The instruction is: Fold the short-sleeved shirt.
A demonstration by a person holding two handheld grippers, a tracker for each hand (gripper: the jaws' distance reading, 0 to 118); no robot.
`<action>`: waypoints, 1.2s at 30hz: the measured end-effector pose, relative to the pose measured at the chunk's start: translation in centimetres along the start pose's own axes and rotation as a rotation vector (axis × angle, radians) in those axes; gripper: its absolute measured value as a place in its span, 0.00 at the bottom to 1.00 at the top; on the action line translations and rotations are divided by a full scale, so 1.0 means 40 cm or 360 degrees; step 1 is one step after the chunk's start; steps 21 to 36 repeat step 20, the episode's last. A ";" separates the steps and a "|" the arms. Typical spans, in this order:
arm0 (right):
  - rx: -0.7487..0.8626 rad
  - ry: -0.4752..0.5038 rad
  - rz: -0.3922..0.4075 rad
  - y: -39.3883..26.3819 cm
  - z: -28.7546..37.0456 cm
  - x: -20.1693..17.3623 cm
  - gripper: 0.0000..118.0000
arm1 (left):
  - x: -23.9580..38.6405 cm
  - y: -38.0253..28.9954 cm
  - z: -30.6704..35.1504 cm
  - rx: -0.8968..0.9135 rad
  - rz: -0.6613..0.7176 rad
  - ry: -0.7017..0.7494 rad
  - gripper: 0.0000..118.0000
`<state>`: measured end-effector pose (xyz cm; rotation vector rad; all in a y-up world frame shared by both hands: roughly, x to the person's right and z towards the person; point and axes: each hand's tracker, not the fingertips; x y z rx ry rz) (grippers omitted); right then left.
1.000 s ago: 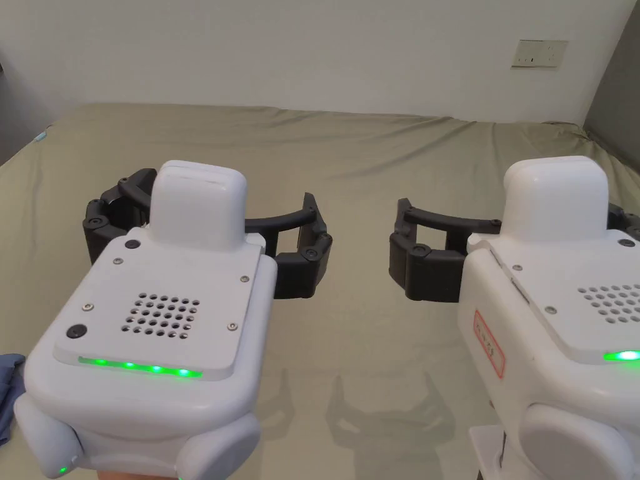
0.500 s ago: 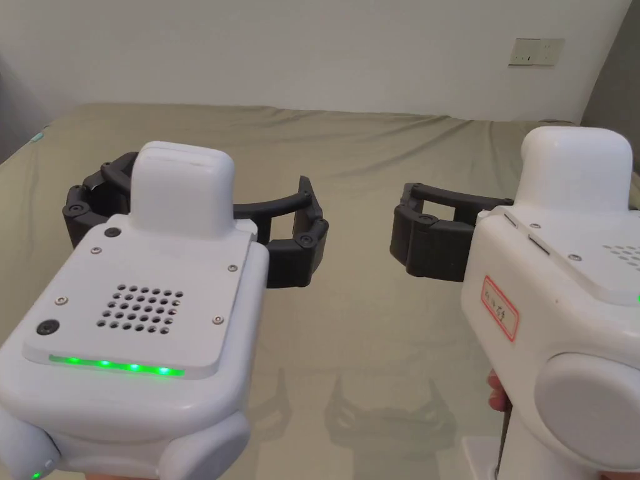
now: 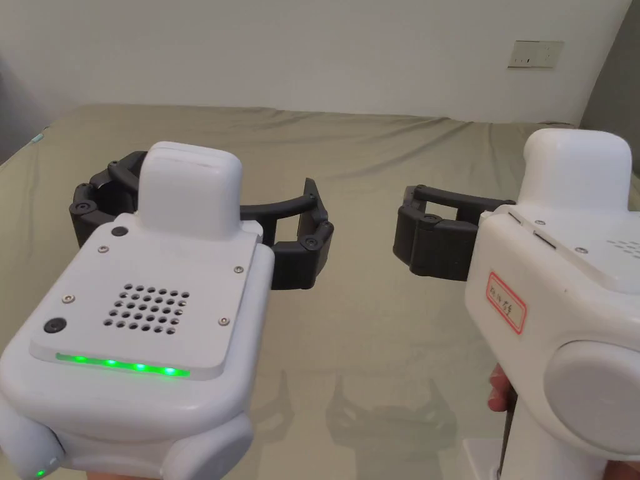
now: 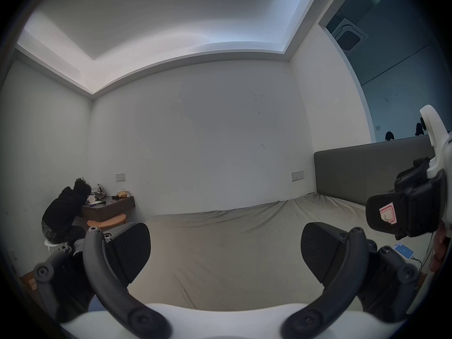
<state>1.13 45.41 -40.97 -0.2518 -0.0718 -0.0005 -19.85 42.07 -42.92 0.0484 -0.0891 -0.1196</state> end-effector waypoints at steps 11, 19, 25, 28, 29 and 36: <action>-0.0033 0.0015 -0.0049 -0.031 -0.042 0.018 1.00 | -0.001 -0.005 -0.006 -0.0018 -0.0001 0.0011 1.00; 0.0256 -0.0106 0.0304 -0.080 -0.034 0.008 1.00 | -0.005 -0.012 -0.004 -0.0020 0.0011 0.0036 1.00; 0.0265 -0.0139 0.0348 -0.086 -0.036 0.000 1.00 | -0.005 -0.012 -0.003 -0.0019 0.0009 0.0038 1.00; 0.0265 -0.0139 0.0348 -0.086 -0.036 0.000 1.00 | -0.005 -0.012 -0.003 -0.0019 0.0009 0.0038 1.00; 0.0265 -0.0139 0.0348 -0.086 -0.036 0.000 1.00 | -0.005 -0.012 -0.003 -0.0019 0.0009 0.0038 1.00; 0.0265 -0.0139 0.0348 -0.086 -0.036 0.000 1.00 | -0.005 -0.012 -0.003 -0.0019 0.0009 0.0038 1.00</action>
